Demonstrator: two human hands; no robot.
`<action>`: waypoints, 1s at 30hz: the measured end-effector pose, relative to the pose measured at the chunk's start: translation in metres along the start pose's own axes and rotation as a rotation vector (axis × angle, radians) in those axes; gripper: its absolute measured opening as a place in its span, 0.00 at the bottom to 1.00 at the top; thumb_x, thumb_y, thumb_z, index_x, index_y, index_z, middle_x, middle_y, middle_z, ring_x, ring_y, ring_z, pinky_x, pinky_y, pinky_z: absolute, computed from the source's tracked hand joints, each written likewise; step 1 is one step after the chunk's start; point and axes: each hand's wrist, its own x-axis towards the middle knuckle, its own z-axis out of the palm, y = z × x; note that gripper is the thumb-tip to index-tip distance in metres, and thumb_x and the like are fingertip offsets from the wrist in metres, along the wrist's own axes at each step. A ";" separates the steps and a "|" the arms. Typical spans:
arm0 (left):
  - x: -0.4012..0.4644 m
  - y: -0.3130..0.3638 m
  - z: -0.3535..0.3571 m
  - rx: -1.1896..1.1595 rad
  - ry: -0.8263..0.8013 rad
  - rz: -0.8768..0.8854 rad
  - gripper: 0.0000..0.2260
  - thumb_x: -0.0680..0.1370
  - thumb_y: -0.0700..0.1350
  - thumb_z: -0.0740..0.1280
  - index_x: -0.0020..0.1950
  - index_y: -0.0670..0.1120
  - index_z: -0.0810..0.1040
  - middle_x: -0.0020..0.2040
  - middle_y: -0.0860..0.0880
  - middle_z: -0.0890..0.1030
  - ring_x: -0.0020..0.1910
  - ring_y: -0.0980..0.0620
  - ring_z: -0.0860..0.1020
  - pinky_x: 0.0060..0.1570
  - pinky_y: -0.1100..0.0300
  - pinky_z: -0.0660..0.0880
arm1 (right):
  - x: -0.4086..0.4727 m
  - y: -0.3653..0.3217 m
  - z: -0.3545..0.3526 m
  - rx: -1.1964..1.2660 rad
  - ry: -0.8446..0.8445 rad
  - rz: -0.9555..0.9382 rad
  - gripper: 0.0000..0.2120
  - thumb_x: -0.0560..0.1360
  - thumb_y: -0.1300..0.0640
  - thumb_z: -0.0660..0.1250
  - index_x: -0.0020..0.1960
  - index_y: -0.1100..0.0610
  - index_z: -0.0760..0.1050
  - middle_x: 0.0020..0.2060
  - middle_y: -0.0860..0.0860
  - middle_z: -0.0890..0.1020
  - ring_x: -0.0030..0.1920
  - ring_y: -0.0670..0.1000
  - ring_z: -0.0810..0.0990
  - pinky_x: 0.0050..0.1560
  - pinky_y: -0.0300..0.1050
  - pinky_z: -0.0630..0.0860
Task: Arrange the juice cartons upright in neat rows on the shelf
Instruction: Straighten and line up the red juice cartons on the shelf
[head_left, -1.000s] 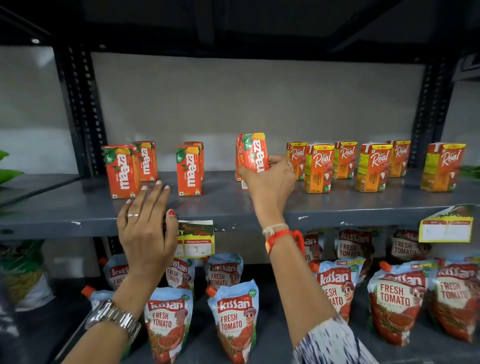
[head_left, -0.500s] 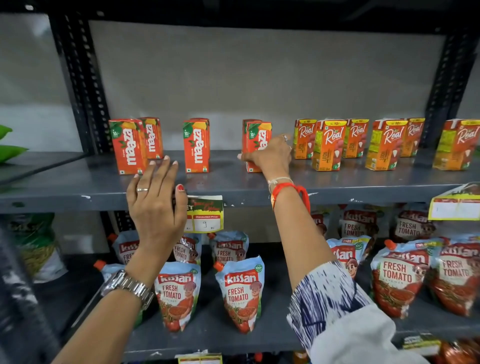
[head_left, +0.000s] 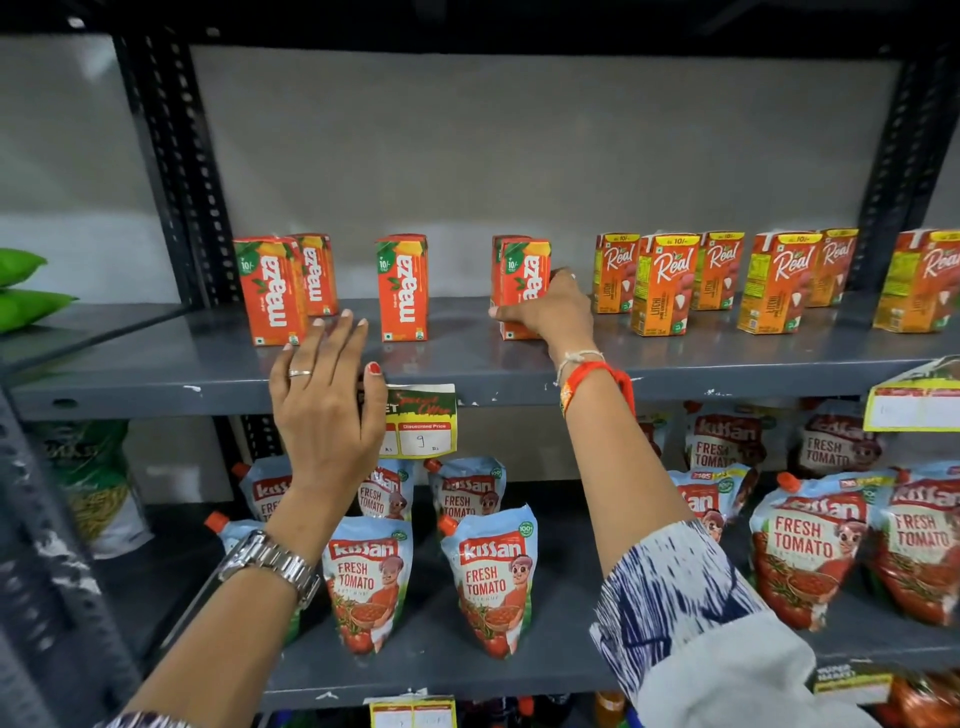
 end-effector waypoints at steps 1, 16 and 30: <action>0.000 0.000 0.000 0.001 -0.002 0.002 0.24 0.81 0.53 0.47 0.67 0.43 0.73 0.65 0.45 0.76 0.68 0.48 0.70 0.69 0.53 0.57 | 0.000 0.000 0.001 -0.015 0.007 -0.009 0.34 0.65 0.47 0.77 0.63 0.58 0.66 0.60 0.56 0.78 0.60 0.57 0.77 0.58 0.50 0.73; 0.001 0.000 0.000 -0.017 -0.010 -0.003 0.23 0.81 0.53 0.48 0.67 0.43 0.73 0.65 0.45 0.76 0.68 0.48 0.70 0.69 0.54 0.57 | 0.001 -0.001 0.002 -0.050 0.004 -0.032 0.34 0.66 0.48 0.77 0.64 0.60 0.66 0.61 0.57 0.78 0.61 0.57 0.77 0.57 0.49 0.74; 0.073 -0.061 -0.026 -0.306 -0.204 -0.619 0.39 0.69 0.48 0.72 0.74 0.42 0.55 0.72 0.43 0.66 0.70 0.44 0.67 0.68 0.48 0.65 | -0.035 -0.045 0.041 0.051 0.056 -0.386 0.35 0.65 0.51 0.77 0.65 0.61 0.65 0.60 0.59 0.76 0.61 0.58 0.74 0.58 0.45 0.70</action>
